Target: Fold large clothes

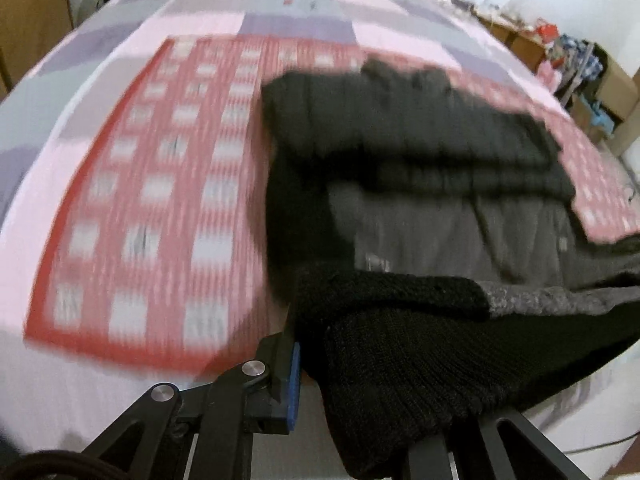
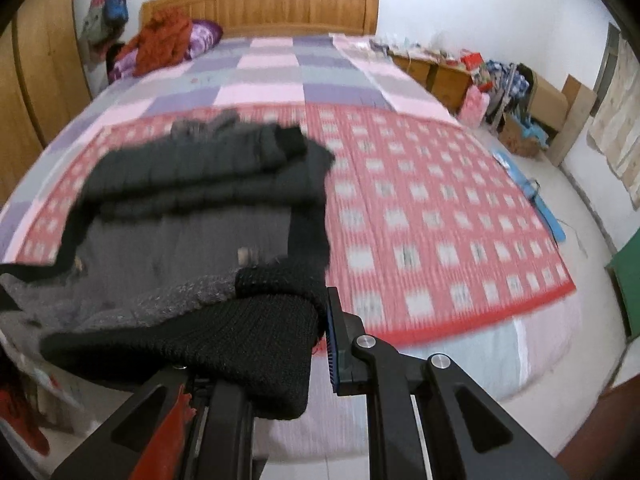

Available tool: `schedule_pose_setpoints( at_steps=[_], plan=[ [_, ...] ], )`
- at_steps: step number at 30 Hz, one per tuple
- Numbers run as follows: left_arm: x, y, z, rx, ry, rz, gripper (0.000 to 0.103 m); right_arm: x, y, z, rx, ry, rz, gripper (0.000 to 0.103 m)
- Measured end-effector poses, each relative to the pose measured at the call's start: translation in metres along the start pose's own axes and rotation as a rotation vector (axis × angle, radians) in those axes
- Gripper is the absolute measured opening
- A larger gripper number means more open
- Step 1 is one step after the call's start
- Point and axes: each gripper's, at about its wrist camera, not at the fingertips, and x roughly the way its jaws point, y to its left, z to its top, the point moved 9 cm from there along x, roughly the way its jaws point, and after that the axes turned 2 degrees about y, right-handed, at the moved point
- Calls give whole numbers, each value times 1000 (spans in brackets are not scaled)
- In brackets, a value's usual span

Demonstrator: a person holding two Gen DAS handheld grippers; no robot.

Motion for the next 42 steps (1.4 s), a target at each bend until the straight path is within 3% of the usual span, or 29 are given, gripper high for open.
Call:
schedule_pose_setpoints(
  at_steps=[3,7,13,16,19,25,30,32,35,38,39,41,42],
  plan=[
    [16,2,56,2,-22,2,14,20,1,60,7,-52,26,13],
    [72,14,139,-51,18,9,14,73,5,142,7,-78,61,13],
    [173,22,205,-118,159,74,17,200,2,221,82,58,93,13],
    [217,28,206,-163,252,99,21,264,4,230,96,180,89,13],
    [246,30,202,-158,285,138,27,307,7,227,79,251,78,13],
    [253,20,216,-61,302,172,30,339,7,222,30,274,82,17],
    [233,7,232,94,408,119,30,331,-9,229,-29,320,87,64],
    [225,2,241,135,434,86,32,322,-17,235,-66,347,90,77],
    [226,1,251,97,508,38,34,311,-19,242,-118,384,107,81],
    [234,1,253,66,562,42,35,306,-14,247,-176,445,97,81],
    [235,-2,251,95,572,60,36,306,-13,247,-185,483,90,81],
    [232,-10,246,259,556,143,43,303,-9,248,-254,531,62,83],
    [228,-17,244,356,526,167,45,300,-5,249,-350,531,17,90]
  ],
)
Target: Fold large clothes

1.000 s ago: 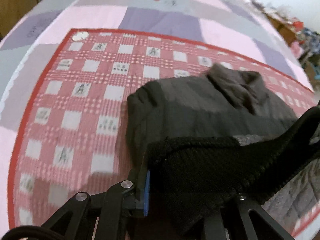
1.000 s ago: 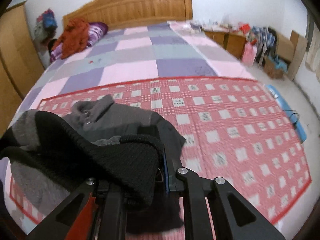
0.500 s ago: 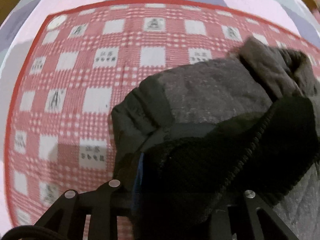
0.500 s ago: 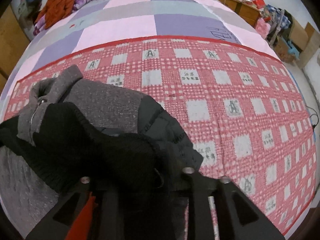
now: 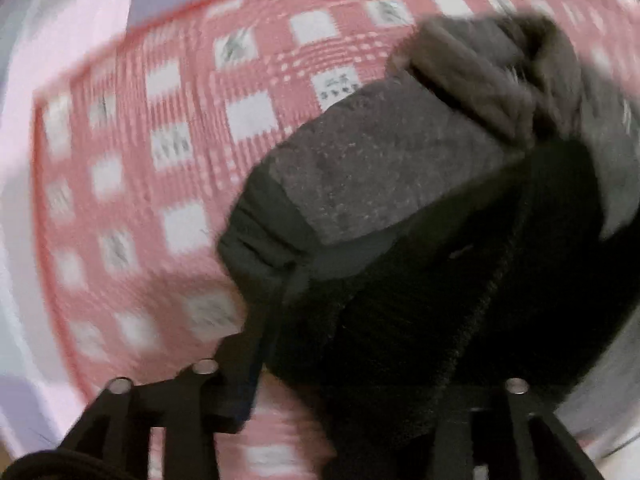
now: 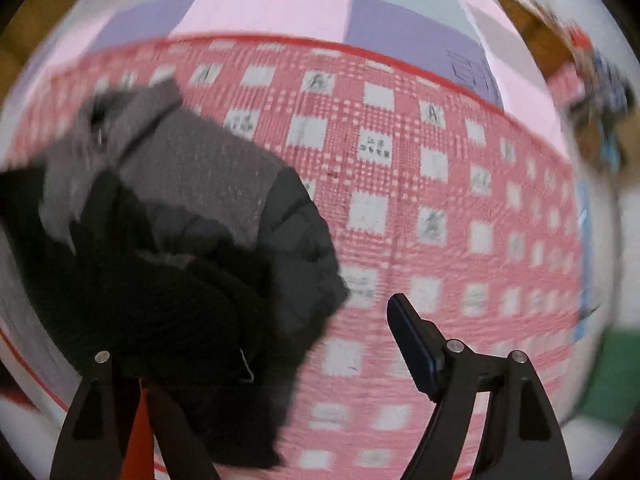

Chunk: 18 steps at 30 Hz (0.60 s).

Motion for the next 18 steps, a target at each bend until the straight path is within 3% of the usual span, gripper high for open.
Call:
schedule_pose_setpoints(
  at_steps=[1,2,4,5,7,9,11,12,13,14,15,16,18],
  plan=[
    [-2,-3,-2,35,-21,2,45,-8,5,2,-105,-14,-96,91],
    [-6,-4,-3,40,-41,-26,45,-14,11,3,-140,-33,-91,91],
    [-16,3,-4,-51,-91,-185,45,-39,25,8,-121,-128,75,91],
    [-17,9,-6,-122,-91,-284,45,-50,25,12,-93,-176,122,91],
    [-11,22,-11,-251,-41,-409,49,-74,7,20,60,-283,217,91],
    [-6,29,-18,-337,-1,-472,51,-91,-11,21,198,-377,250,91],
    [-8,27,-22,-378,-17,-547,51,-108,0,14,154,-466,218,91],
    [-8,21,-25,-405,-11,-630,51,-118,17,7,85,-523,189,91],
    [-4,20,-28,-407,7,-621,54,-122,32,0,29,-550,178,91],
    [1,23,-31,-370,15,-496,58,-123,59,-11,-56,-575,165,91],
    [6,25,-31,-298,21,-324,65,-120,79,-17,-112,-577,163,91],
    [6,22,-30,-227,16,-227,65,-112,101,-22,-170,-567,166,91],
    [-5,6,-23,-139,-29,-229,65,-92,137,-26,-248,-528,172,91]
  ],
)
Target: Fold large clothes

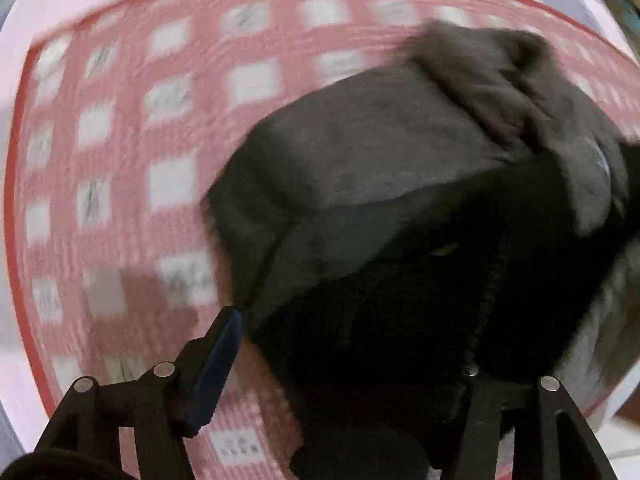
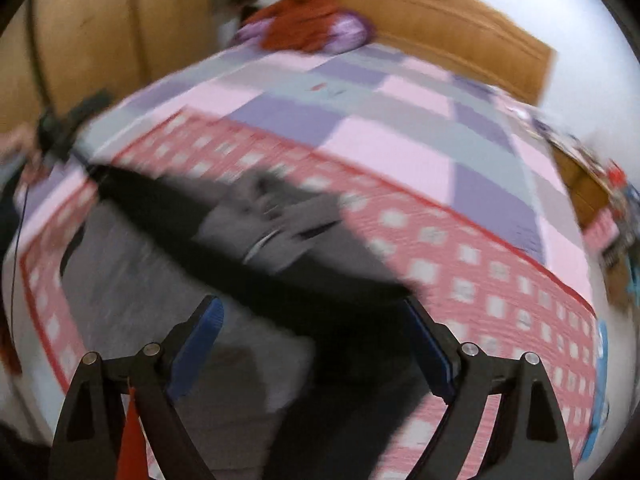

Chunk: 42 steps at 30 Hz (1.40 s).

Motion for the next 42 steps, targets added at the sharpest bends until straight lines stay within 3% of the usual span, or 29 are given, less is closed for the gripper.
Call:
schedule_pose_setpoints(
  at_steps=[1,3,4,6,7,10,12,14,16,18,21,25,31,32,35,36,37,38,39,42],
  plan=[
    [-7,-9,3,36,-25,-7,65,13,13,-2,-27,22,4,91],
    [-18,-10,11,113,-94,116,67,31,27,2,-58,20,-22,91],
    [-22,-12,13,152,-120,156,73,38,30,6,-54,7,-27,91],
    [-34,-11,20,156,-193,168,75,51,31,12,-30,-2,-17,91],
    [-39,-10,23,123,-215,122,76,60,30,12,-28,12,-26,91],
    [-40,-2,35,-74,-213,-184,81,111,23,-8,-46,196,-91,91],
    [-43,10,45,-169,-265,-187,82,131,21,-15,2,226,-64,91],
    [-56,17,49,-209,-368,-119,82,135,16,-14,46,190,-53,88],
    [-66,4,44,-185,-426,-122,82,135,18,-12,76,161,-21,72],
    [-65,-12,34,-151,-442,-119,82,128,23,-6,96,109,5,37],
    [-51,-52,7,-91,-427,-135,82,118,19,4,195,37,67,14],
    [-30,-97,-28,-80,-403,-196,82,97,21,8,242,-4,143,14],
    [-6,-131,-60,-130,-403,-182,83,72,32,0,211,-19,128,20],
    [-5,-132,-62,-136,-409,-181,83,73,33,-3,206,-7,123,28],
    [-3,-137,-67,-172,-417,-194,83,87,35,-10,217,48,109,65],
    [-3,-137,-67,-178,-418,-193,83,94,37,-13,220,64,105,66],
    [-4,-136,-67,-182,-420,-193,83,98,40,-14,208,60,94,65],
    [-5,-135,-65,-184,-420,-193,83,99,41,-13,193,40,79,42],
    [-8,-134,-63,-190,-425,-193,83,100,40,-12,197,33,71,28],
    [-21,-131,-54,-195,-460,-183,83,88,30,7,224,-46,42,21]
  ],
)
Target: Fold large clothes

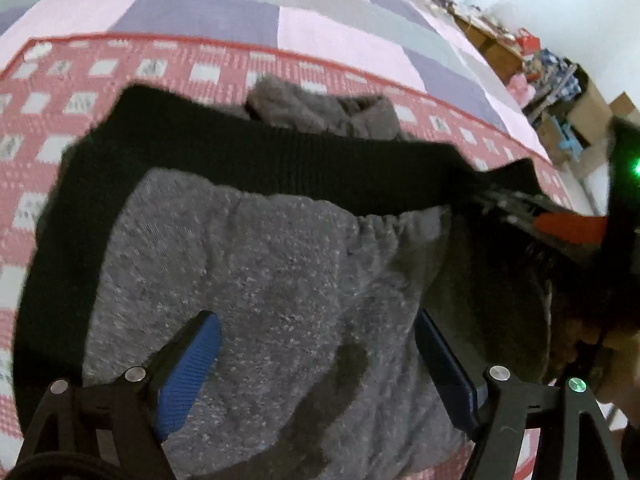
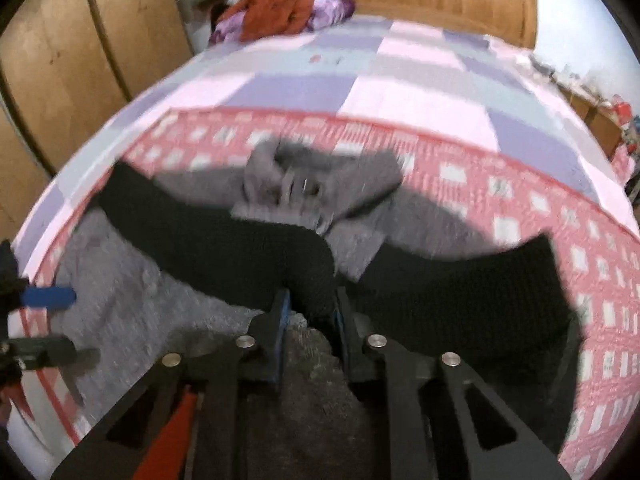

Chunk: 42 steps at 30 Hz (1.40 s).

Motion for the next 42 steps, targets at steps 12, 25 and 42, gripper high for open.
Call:
schedule_pose_setpoints(
  at_steps=[12,25,42],
  plan=[
    [39,-12,42,10,-97,65,85,74,-36,34,74,158,-99,22],
    [106,23,49,61,-95,257,91,-58,-44,-17,48,-74,-188,71],
    [123,49,94,81,-115,263,92,1,-146,8,302,-78,-165,70]
  ],
)
